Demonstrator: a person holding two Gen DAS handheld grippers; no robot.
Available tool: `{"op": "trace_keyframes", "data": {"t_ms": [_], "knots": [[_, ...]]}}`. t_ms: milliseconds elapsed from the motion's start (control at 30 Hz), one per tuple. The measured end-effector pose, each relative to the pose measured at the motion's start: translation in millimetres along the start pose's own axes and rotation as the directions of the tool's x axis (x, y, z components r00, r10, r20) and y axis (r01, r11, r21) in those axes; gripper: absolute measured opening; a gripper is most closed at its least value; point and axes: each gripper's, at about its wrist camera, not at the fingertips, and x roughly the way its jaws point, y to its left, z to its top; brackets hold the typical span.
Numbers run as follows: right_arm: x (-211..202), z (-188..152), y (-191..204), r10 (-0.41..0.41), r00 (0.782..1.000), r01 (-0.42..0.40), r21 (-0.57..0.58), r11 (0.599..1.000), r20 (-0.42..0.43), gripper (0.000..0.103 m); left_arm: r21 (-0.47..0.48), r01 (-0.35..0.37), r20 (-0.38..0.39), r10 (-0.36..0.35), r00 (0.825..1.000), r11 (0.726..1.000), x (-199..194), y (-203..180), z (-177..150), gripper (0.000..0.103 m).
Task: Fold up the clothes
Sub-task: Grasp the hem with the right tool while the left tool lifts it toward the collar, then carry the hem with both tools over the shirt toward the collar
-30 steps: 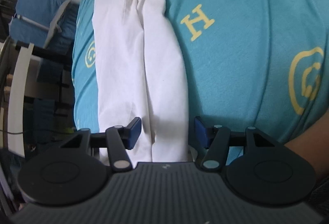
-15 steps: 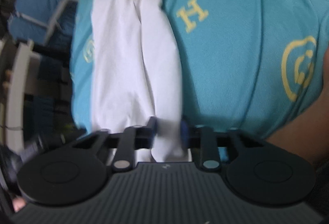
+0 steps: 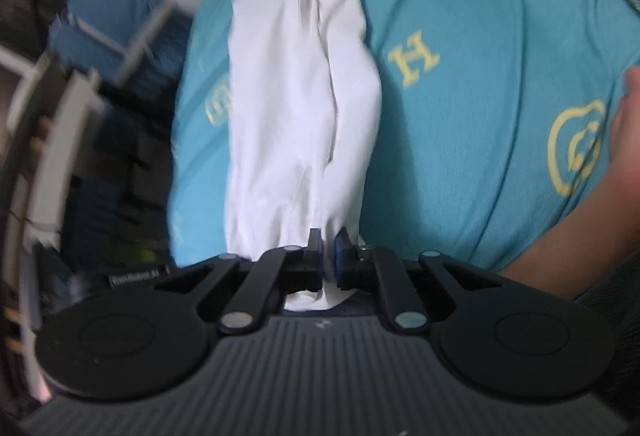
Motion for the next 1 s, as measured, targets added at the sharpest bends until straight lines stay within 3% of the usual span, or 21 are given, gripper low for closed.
{"op": "trace_keyframes", "data": {"t_ms": [133,233,333,433,633,733,867,1000], "knots": [[-43,24,-11,0.094,0.99,-0.103,0.083,0.991,0.109,0.007,-0.026,0.11,0.072,-0.108,0.992,0.994,-40,-16,3,0.01],[-71,46,4,0.162,0.968,-0.179,0.074,0.981,0.192,0.006,-0.013,0.173,0.133,-0.17,0.976,0.985,-72,-33,3,0.009],[-103,51,18,0.197,0.948,-0.209,0.024,0.978,0.25,0.006,0.001,0.227,0.188,-0.223,0.957,0.974,-102,-48,2,0.008],[-123,44,22,0.202,0.934,-0.212,0.004,0.977,0.293,0.006,0.017,0.243,0.208,-0.241,0.948,0.97,-122,-51,-11,0.008],[-139,6,-2,0.2,0.936,-0.214,0.015,0.977,0.289,0.006,0.031,0.216,0.19,-0.218,0.957,0.976,-148,-36,-57,0.008],[-141,-3,-14,0.186,0.938,-0.207,0.042,0.977,0.293,0.006,0.029,0.179,0.188,-0.182,0.965,0.983,-145,-28,-62,0.008],[-132,4,-12,0.172,0.938,-0.192,0.039,0.981,0.301,0.006,0.047,0.135,0.198,-0.142,0.97,0.99,-130,-36,-43,0.008],[-106,41,-2,0.137,0.938,-0.159,0.042,0.986,0.319,0.006,0.091,0.086,0.241,-0.105,0.965,0.992,-112,-59,-3,0.008]]}}
